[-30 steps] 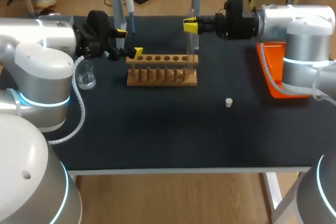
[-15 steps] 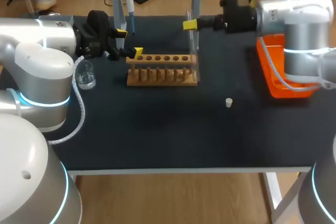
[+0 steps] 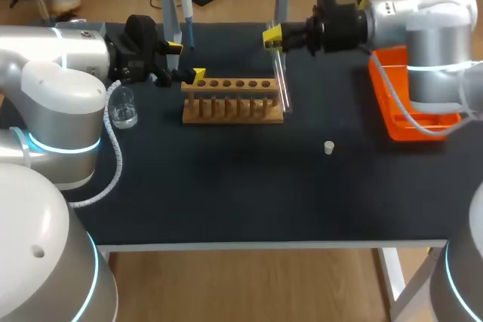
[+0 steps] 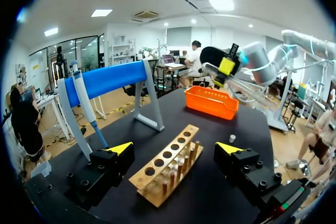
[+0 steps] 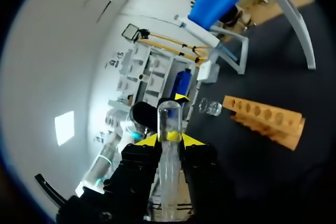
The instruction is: Invert the test tube, pick up the pipette, mount the tip to pipette, aspirate from beaker and dispense into the tube, eject the tip, return the pipette, and cap with the stopper.
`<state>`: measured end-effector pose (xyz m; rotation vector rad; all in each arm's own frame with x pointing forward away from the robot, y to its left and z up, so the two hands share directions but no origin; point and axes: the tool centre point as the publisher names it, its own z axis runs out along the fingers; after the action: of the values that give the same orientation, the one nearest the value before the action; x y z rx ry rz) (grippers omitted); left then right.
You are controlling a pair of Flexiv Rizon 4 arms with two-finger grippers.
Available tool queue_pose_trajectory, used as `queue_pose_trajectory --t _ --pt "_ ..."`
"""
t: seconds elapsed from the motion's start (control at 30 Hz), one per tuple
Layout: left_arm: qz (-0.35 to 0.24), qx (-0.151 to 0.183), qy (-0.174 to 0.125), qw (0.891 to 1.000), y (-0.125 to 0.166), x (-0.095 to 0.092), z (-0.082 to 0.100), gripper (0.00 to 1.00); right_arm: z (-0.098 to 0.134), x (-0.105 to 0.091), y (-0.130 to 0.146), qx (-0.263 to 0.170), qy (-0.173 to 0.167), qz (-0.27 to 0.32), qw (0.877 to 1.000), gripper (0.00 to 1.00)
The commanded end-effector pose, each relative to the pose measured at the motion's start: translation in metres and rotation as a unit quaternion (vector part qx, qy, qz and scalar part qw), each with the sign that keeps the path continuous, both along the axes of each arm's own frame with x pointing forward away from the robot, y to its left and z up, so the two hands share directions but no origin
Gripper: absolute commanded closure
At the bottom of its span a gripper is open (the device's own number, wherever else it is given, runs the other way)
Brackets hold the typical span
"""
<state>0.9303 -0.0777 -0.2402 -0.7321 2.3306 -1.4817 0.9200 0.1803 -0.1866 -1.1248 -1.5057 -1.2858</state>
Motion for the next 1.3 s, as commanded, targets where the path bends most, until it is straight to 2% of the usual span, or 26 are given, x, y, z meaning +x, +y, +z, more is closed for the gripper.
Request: queue_pose_trajectory --t 0.03,0.27,0.3,0.4,0.77,1.03,1.3 --pt "-0.002 0.000 0.001 1.000 0.001 0.000 0.001 0.00 0.002 -0.002 -0.003 0.014 0.059 -0.010 0.998 1.00" --pt "-0.002 0.000 0.001 1.000 0.001 0.000 0.001 0.00 0.003 -0.006 -0.007 0.048 0.027 -0.018 0.998 1.00" --pt "-0.002 0.000 0.001 1.000 0.001 0.000 0.001 0.00 0.003 -0.007 -0.007 0.057 0.046 -0.015 0.997 1.00" --pt "-0.002 0.000 0.001 1.000 0.001 0.000 0.001 0.00 0.003 -0.009 -0.008 0.057 0.044 -0.014 0.997 1.00" --pt "-0.002 0.000 0.001 1.000 0.001 0.000 0.001 0.00 0.001 -0.013 -0.010 0.076 0.088 0.017 0.993 1.00" --pt "-0.002 0.000 0.001 1.000 0.001 0.000 0.001 0.00 -0.002 -0.012 -0.012 0.072 0.107 0.021 0.991 1.00" --pt "-0.002 0.000 0.001 1.000 0.001 0.000 0.001 0.00 -0.005 -0.012 -0.013 0.065 0.112 0.021 0.991 1.00"
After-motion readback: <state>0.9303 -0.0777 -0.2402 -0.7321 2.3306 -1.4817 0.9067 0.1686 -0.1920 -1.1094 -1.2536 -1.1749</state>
